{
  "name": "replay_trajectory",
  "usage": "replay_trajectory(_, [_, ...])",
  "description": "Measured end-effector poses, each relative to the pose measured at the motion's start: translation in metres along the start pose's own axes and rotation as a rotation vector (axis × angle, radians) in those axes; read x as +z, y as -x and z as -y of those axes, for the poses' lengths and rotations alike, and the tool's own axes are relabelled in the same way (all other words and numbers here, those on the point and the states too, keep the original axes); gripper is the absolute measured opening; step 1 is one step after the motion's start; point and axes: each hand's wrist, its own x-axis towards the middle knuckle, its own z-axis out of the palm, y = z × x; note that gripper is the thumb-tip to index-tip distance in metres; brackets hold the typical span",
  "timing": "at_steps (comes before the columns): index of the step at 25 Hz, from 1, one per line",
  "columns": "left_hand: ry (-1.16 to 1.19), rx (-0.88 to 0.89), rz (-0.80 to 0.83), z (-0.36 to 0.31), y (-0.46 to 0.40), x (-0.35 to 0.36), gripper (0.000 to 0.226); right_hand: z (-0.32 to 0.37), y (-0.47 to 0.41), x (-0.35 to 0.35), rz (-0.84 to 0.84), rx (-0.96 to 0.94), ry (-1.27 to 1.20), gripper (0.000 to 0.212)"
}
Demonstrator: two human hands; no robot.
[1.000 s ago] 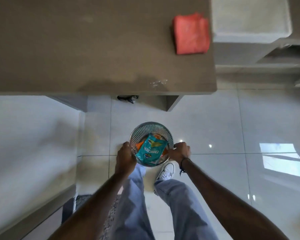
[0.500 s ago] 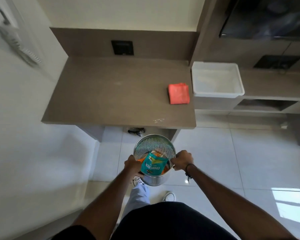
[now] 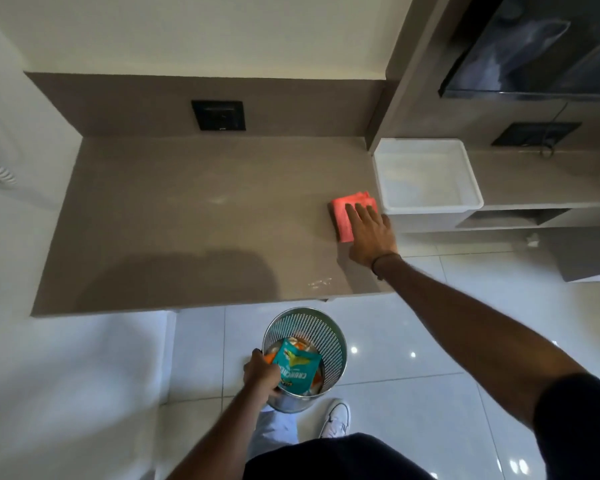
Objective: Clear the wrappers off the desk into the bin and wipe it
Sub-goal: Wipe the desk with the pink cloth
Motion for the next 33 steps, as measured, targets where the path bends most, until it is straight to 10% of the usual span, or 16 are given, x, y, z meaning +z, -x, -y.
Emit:
replay_trajectory(4, [-0.018, 0.008, 0.020, -0.003, -0.016, -0.009, 0.026, 0.005, -0.045, 0.003, 0.186, -0.025, 0.049, 0.077])
replay_trajectory(14, [-0.060, 0.045, 0.047, -0.033, -0.031, -0.038, 0.026, 0.045, 0.085, 0.039, -0.047, -0.230, -0.161, 0.037])
replay_trajectory(19, [-0.018, 0.041, 0.023, -0.038, -0.031, -0.037, 0.022, 0.078, 0.098, 0.033, 0.243, -0.320, -0.471, 0.032])
replay_trajectory(26, [0.157, -0.012, 0.019, -0.050, -0.012, -0.025, 0.028, 0.006, 0.046, 0.013, 0.824, 0.383, -1.465, 0.049])
replay_trajectory(29, [0.159, -0.047, 0.008, -0.045, -0.016, -0.026, 0.027, -0.004, 0.021, 0.006, 0.771, 0.400, -1.429, 0.041])
replay_trajectory(33, [0.165, -0.031, 0.010, -0.053, -0.012, -0.019, 0.024, -0.027, 0.005, 0.016, 0.194, 0.566, -1.102, 0.024])
